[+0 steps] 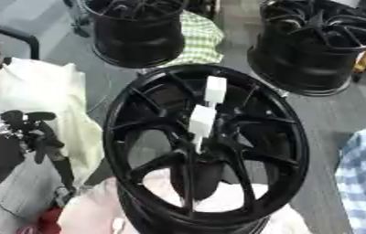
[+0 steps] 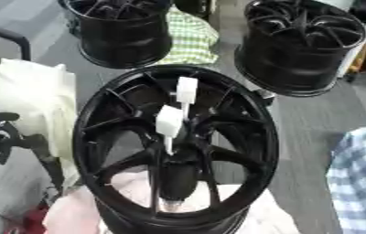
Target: Pull the pin out of the wheel hub.
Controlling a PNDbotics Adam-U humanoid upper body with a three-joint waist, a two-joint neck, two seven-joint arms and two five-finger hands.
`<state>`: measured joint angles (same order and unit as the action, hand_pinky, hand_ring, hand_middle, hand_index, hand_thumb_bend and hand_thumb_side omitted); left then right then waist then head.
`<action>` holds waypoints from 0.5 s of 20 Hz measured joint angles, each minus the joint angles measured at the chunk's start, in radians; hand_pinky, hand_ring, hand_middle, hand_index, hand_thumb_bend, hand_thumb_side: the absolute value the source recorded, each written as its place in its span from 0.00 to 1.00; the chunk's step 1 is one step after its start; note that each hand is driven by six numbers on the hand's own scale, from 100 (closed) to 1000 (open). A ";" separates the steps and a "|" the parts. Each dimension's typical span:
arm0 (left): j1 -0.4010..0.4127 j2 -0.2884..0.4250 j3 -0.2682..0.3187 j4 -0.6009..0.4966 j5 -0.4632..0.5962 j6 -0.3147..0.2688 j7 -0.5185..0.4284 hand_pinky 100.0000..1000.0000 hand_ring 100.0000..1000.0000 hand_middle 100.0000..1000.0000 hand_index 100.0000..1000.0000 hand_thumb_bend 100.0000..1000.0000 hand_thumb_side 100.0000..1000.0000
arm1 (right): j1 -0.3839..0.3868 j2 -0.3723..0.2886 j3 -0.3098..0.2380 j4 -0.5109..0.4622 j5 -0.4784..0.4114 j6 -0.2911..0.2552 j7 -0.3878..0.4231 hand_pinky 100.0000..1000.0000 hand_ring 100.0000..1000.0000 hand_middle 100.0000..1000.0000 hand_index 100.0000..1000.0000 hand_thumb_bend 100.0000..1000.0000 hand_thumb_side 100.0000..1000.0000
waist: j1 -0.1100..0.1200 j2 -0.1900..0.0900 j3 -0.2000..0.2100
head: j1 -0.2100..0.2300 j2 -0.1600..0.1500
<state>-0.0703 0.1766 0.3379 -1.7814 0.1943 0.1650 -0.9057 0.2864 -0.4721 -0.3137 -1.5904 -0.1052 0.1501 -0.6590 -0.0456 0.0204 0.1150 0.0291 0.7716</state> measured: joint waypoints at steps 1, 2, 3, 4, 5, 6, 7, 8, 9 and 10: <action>0.000 0.000 0.000 0.000 0.000 -0.001 0.000 0.70 0.25 0.48 0.81 0.00 0.92 | -0.005 0.040 0.008 -0.025 0.000 -0.025 -0.039 0.73 0.74 0.82 0.91 0.36 0.29 | 0.001 0.000 0.002 | 0.000 0.000; 0.000 0.000 0.000 0.000 0.000 -0.001 0.000 0.70 0.25 0.48 0.81 0.00 0.92 | -0.011 0.075 0.021 -0.051 0.002 -0.048 -0.068 0.72 0.71 0.79 0.89 0.32 0.25 | 0.003 0.000 0.003 | 0.000 0.000; 0.000 -0.001 0.000 0.000 0.001 -0.001 0.000 0.70 0.26 0.48 0.81 0.00 0.92 | -0.021 0.106 0.039 -0.077 0.007 -0.068 -0.086 0.71 0.70 0.77 0.88 0.29 0.23 | 0.003 0.000 0.004 | 0.000 0.000; 0.000 -0.001 0.000 0.000 0.002 -0.001 0.000 0.70 0.26 0.48 0.81 0.00 0.92 | -0.033 0.133 0.061 -0.100 0.015 -0.085 -0.095 0.71 0.69 0.76 0.88 0.28 0.22 | 0.004 0.000 0.006 | 0.000 0.000; 0.000 -0.001 0.000 0.001 0.003 -0.001 0.000 0.70 0.26 0.48 0.81 0.00 0.92 | -0.049 0.157 0.087 -0.120 0.026 -0.099 -0.095 0.70 0.68 0.75 0.87 0.25 0.20 | 0.006 0.000 0.010 | -0.001 0.000; 0.000 -0.001 -0.001 0.001 0.004 -0.001 0.000 0.70 0.26 0.48 0.81 0.00 0.92 | -0.069 0.180 0.114 -0.135 0.037 -0.110 -0.088 0.70 0.68 0.75 0.87 0.24 0.20 | 0.007 0.000 0.011 | -0.001 0.000; 0.000 -0.001 -0.001 0.001 0.004 -0.001 0.000 0.70 0.25 0.48 0.81 0.00 0.92 | -0.089 0.202 0.142 -0.143 0.047 -0.119 -0.077 0.70 0.66 0.73 0.85 0.21 0.17 | 0.009 0.000 0.011 | -0.003 0.000; 0.000 -0.002 -0.001 0.001 0.006 -0.001 0.000 0.70 0.25 0.48 0.81 0.00 0.92 | -0.111 0.223 0.170 -0.145 0.055 -0.127 -0.062 0.70 0.66 0.73 0.85 0.19 0.16 | 0.010 0.000 0.011 | -0.005 0.000; 0.000 -0.002 -0.001 0.001 0.007 -0.001 0.000 0.71 0.24 0.48 0.81 0.00 0.92 | -0.133 0.244 0.199 -0.144 0.061 -0.134 -0.044 0.69 0.65 0.72 0.85 0.17 0.14 | 0.011 0.000 0.011 | -0.005 0.000; 0.000 -0.002 -0.001 0.001 0.008 -0.001 0.000 0.71 0.25 0.48 0.81 0.00 0.92 | -0.154 0.262 0.226 -0.137 0.066 -0.140 -0.024 0.69 0.65 0.72 0.85 0.17 0.13 | 0.012 0.000 0.011 | -0.006 0.000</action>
<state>-0.0703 0.1750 0.3364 -1.7808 0.2023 0.1641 -0.9061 0.1323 -0.2103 -0.0880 -1.7273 -0.0393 0.0097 -0.6828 -0.0338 0.0202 0.1262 0.0233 0.7716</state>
